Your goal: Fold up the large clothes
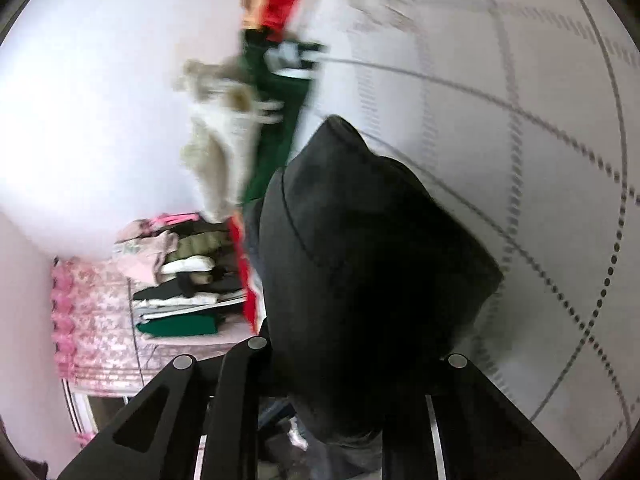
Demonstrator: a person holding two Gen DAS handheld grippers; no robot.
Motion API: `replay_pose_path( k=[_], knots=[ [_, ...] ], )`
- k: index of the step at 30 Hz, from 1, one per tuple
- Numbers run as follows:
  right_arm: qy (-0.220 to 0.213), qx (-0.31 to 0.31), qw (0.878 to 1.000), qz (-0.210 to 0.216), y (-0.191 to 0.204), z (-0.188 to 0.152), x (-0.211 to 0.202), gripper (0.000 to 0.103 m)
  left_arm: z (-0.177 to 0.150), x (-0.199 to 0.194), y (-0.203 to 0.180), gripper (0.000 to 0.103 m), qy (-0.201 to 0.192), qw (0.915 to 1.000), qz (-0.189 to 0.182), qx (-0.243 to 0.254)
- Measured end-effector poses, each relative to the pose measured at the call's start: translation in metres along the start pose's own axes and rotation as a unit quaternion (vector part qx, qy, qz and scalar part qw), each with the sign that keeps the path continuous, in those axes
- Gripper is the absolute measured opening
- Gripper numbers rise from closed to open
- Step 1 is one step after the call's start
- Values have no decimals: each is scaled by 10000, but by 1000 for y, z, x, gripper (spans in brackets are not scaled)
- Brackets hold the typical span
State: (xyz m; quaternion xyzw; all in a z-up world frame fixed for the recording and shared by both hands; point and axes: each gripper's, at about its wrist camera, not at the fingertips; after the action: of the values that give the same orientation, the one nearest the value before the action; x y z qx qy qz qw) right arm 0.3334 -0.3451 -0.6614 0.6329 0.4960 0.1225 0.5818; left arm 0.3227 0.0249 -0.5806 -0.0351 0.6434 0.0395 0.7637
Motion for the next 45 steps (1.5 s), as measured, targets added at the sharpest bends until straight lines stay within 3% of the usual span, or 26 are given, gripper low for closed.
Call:
replay_pose_path(
  k=[8,13,20,25,31,37,40,45],
  knots=[
    [-261,-871,9958,-112,79,-16,-36,20,53,15,-68,103,-283,9973,-477,480],
    [-386,-944,9941,-366,83,-11,-40,19,65,18,-84,103,-301,9971,-564,413],
    [-449,-1005,9928,-481,87,-20,-36,19,46,10,-71,103,-367,9962,-653,445],
    [-334,-1048,9930,-435,99,-32,-28,19,30,-5,-42,103,-326,9967,-710,231],
    [391,-1348,9897,-282,126,-79,10,19,-6,-56,40,103,-630,9930,-717,-695],
    [1581,-1565,9744,-315,127,-144,93,19,-71,-104,155,103,-757,9807,-137,-1799],
    [2213,-1705,9583,-595,111,-183,142,20,-107,-125,190,103,-798,9710,222,-2241],
    [3132,-1767,9173,-1709,54,-238,220,25,-142,-143,218,103,-912,9571,635,-2677]
  ],
)
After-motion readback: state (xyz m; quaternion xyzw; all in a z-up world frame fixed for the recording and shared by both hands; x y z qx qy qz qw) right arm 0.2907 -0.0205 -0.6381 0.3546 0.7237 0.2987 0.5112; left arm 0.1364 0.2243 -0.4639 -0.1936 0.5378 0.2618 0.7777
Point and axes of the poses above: each gripper's, at about its wrist camera, not at the fingertips, and x roughly the way its jaws point, y to its left, z to its top, and after that the axes turned 13 degrees about x, right-handed
